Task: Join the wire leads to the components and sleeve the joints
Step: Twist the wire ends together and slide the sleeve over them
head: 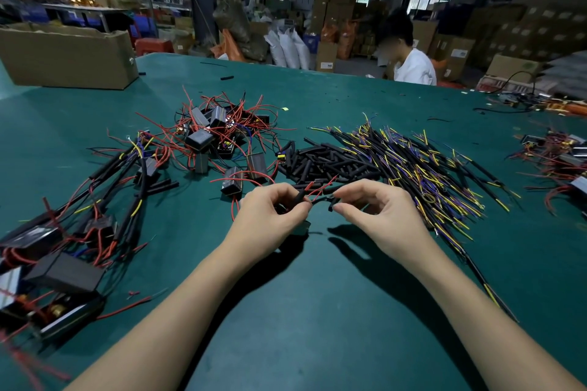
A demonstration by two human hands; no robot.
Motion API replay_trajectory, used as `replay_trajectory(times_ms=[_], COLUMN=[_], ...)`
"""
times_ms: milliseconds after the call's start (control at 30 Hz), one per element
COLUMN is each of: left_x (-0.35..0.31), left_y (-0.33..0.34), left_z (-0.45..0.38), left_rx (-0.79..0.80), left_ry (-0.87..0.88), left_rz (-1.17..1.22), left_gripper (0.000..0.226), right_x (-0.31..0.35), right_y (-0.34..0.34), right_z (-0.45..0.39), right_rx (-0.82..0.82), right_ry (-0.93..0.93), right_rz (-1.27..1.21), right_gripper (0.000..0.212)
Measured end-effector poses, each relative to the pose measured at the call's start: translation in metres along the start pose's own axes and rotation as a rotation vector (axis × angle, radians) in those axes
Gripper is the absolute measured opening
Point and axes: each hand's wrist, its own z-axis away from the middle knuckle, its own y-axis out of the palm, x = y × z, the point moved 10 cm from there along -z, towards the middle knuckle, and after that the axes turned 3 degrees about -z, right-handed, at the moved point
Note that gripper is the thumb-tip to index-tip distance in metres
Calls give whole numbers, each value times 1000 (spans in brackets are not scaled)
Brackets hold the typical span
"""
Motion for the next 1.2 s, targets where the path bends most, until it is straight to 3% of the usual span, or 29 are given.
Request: replay_trajectory(times_ms=[300,400,467,633,867,1067,1133,1200], left_x=[-3,-1,0,0,1,1,0,-1], left_y=[2,-1,-3,-3,-3,-4,-5,-6], left_z=[0,-1,-2,-3,-4,-4,-4,-3], left_rx=[-9,-57,-89,-99,-90,-93,-95,-104], left_ry=[27,23,19,28,26,20,21,25], left_rz=[-20,-25,-40,-42,-32,-20,-19,-25], left_gripper=[15,18,18,17,17,17,17,17], right_x=[-4,-18,-27,-46,-47,-46,-42,-35], right_y=[-2,-46,-69,-45,-24,-17,-19,-24], right_z=[-6,-14,-20,-44,-60,-64,-64,-58], right_rx=[-9,-304,-440,-223,-53,61,38,-70], right_ry=[16,65,114,227,198,197,193,220], right_rz=[-86,-150,-42,524,891,983,870,551], right_gripper=[15,8,8,9,16,18,16,7])
